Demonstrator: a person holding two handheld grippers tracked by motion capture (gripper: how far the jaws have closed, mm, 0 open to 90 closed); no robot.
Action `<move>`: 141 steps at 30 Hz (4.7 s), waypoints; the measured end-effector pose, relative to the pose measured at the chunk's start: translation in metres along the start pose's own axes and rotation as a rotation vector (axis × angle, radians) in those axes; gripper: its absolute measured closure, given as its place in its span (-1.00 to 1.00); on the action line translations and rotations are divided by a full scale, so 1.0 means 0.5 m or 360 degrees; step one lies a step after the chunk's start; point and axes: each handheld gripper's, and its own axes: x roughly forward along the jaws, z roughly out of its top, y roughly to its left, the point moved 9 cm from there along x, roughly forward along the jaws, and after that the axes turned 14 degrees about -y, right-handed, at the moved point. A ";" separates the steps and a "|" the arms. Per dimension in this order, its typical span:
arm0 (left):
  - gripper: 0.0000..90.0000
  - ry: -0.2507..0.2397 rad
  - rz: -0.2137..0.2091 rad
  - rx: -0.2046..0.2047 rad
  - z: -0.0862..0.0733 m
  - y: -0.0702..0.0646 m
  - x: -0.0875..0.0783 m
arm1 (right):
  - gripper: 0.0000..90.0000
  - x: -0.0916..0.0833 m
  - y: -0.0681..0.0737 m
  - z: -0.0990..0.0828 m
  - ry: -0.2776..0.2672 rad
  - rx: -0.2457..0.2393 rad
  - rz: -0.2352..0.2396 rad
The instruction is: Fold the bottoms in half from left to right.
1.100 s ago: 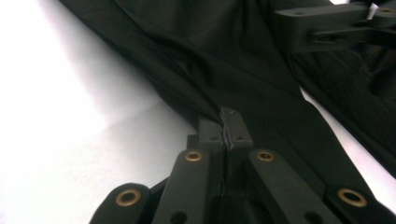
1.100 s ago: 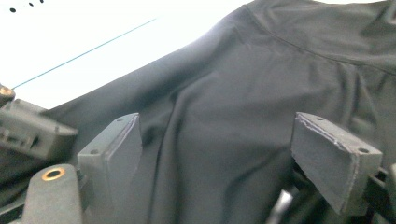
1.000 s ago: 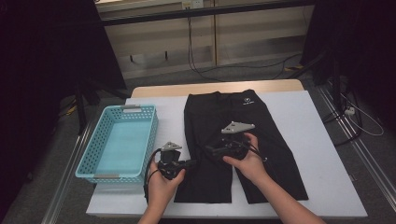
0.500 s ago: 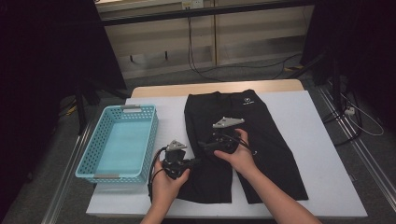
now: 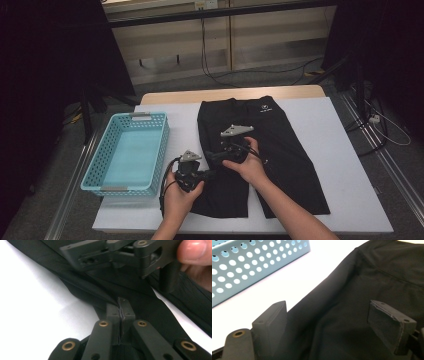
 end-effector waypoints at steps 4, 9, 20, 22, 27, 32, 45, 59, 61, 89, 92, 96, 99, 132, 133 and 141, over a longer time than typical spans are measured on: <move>0.98 -0.0004 -0.0003 0.0031 0.000 -0.005 0.002 | -0.64 0.015 0.010 -0.004 0.0022 -0.0004 0.0013; 0.96 0.0007 -0.0010 0.0028 -0.002 -0.009 0.005 | -0.40 0.041 0.023 -0.020 0.0092 0.0034 0.0062; 0.96 0.0006 -0.0049 0.0018 0.000 -0.012 0.010 | 0.96 0.017 -0.001 -0.015 0.0129 -0.0019 0.0061; 0.96 -0.0006 -0.0071 -0.0007 0.002 -0.019 0.016 | 0.96 -0.011 -0.014 -0.006 0.0116 -0.0046 0.0031; 0.96 0.0003 -0.0110 -0.0016 0.001 -0.038 0.034 | 0.96 -0.081 -0.044 -0.009 0.0105 -0.0077 -0.0039; 0.96 0.0022 -0.0131 -0.0026 -0.003 -0.046 0.044 | 0.95 -0.138 -0.062 -0.037 0.0130 -0.0081 -0.0057; 0.96 0.0041 -0.0133 -0.0039 -0.006 -0.034 0.041 | 0.12 -0.070 -0.069 -0.008 0.0058 -0.0177 -0.0094; 0.95 0.0027 -0.0127 -0.0071 -0.009 -0.028 0.039 | 0.21 0.080 -0.104 -0.016 0.0239 -0.0340 -0.0117; 0.95 0.0035 -0.0128 -0.0075 -0.011 -0.026 0.038 | 0.35 0.087 -0.110 -0.021 0.0216 -0.0285 -0.0128; 0.45 -0.0185 -0.0553 0.0088 0.156 -0.238 0.124 | 1.00 -0.246 -0.357 0.209 -0.0206 0.0084 -0.0589; -0.17 -0.0173 -0.0447 0.0129 0.156 -0.201 0.137 | 0.34 -0.286 -0.404 0.196 -0.0238 0.0151 -0.0666; -0.52 -0.0144 -0.0311 0.0120 0.132 -0.128 0.125 | 0.13 -0.291 -0.381 0.145 -0.0113 0.0100 -0.0582; -0.59 -0.0124 -0.0219 0.0170 0.115 -0.070 0.108 | 0.01 -0.288 -0.345 0.095 -0.0018 0.0090 -0.0501; -0.66 0.0003 0.0048 0.0158 0.012 0.114 0.037 | 0.32 -0.363 -0.089 -0.127 0.0254 -0.0066 -0.0025; -0.66 0.0005 0.0053 0.0159 0.012 0.115 0.035 | 0.30 -0.363 -0.086 -0.134 0.0269 -0.0083 -0.0020; -0.66 -0.0010 0.0070 0.0162 0.015 0.119 0.026 | 0.99 -0.376 -0.086 -0.164 0.0407 -0.0189 0.0000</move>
